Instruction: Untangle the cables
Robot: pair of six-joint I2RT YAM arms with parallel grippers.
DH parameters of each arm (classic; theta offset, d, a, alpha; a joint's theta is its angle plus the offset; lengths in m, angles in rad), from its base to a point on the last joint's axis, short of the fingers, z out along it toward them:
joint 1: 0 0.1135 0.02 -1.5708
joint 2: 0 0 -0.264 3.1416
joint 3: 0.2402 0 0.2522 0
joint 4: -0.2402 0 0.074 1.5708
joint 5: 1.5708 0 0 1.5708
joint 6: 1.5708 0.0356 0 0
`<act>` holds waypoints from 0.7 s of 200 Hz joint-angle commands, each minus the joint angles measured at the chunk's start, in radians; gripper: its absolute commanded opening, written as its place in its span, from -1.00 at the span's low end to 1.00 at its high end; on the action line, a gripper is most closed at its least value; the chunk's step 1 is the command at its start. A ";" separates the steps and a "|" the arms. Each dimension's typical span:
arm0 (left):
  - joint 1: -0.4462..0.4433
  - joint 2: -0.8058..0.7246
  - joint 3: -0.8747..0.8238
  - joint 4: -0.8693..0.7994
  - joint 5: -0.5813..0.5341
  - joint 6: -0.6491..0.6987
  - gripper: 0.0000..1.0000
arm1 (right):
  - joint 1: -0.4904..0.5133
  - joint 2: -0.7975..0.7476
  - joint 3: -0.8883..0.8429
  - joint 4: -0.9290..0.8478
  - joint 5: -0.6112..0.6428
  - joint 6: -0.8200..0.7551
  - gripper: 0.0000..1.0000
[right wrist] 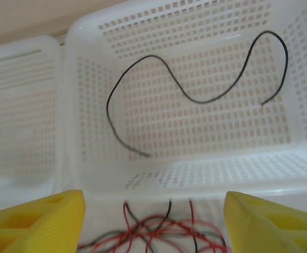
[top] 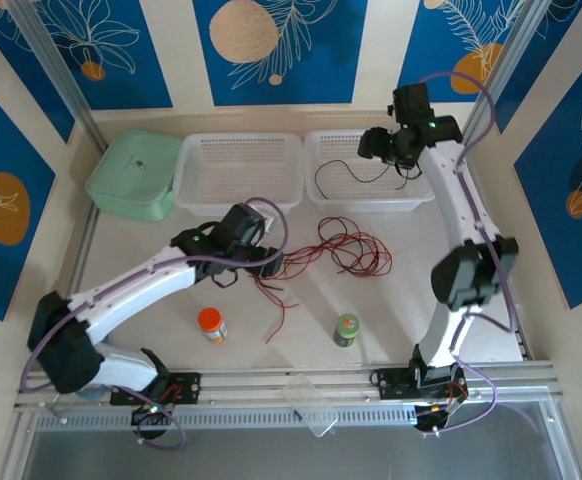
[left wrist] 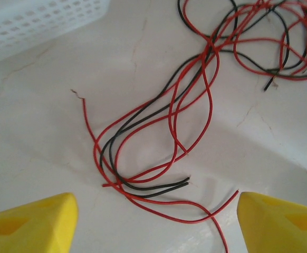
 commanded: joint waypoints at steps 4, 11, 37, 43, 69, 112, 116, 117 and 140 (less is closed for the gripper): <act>0.005 0.113 0.069 -0.014 0.066 0.045 0.54 | 0.001 -0.184 -0.202 0.092 -0.029 0.014 0.37; 0.005 0.148 0.083 -0.006 0.074 0.059 0.54 | 0.002 -0.232 -0.259 0.111 -0.036 0.021 0.35; 0.011 0.273 0.156 -0.011 0.107 0.110 0.45 | 0.009 -0.378 -0.421 0.143 -0.097 0.034 0.26; 0.012 0.305 0.175 -0.018 0.111 0.120 0.44 | 0.015 -0.405 -0.449 0.152 -0.113 0.034 0.25; 0.017 0.408 0.234 -0.014 0.127 0.147 0.38 | 0.046 -0.512 -0.587 0.190 -0.133 0.050 0.26; 0.042 0.534 0.305 -0.005 0.143 0.169 0.24 | 0.066 -0.612 -0.726 0.212 -0.151 0.095 0.18; 0.043 0.544 0.308 -0.004 0.143 0.170 0.24 | 0.067 -0.618 -0.734 0.212 -0.151 0.098 0.17; 0.043 0.545 0.309 -0.004 0.142 0.169 0.24 | 0.068 -0.619 -0.736 0.214 -0.151 0.098 0.16; 0.050 0.574 0.318 0.007 0.130 0.173 0.13 | 0.068 -0.646 -0.765 0.210 -0.154 0.104 0.13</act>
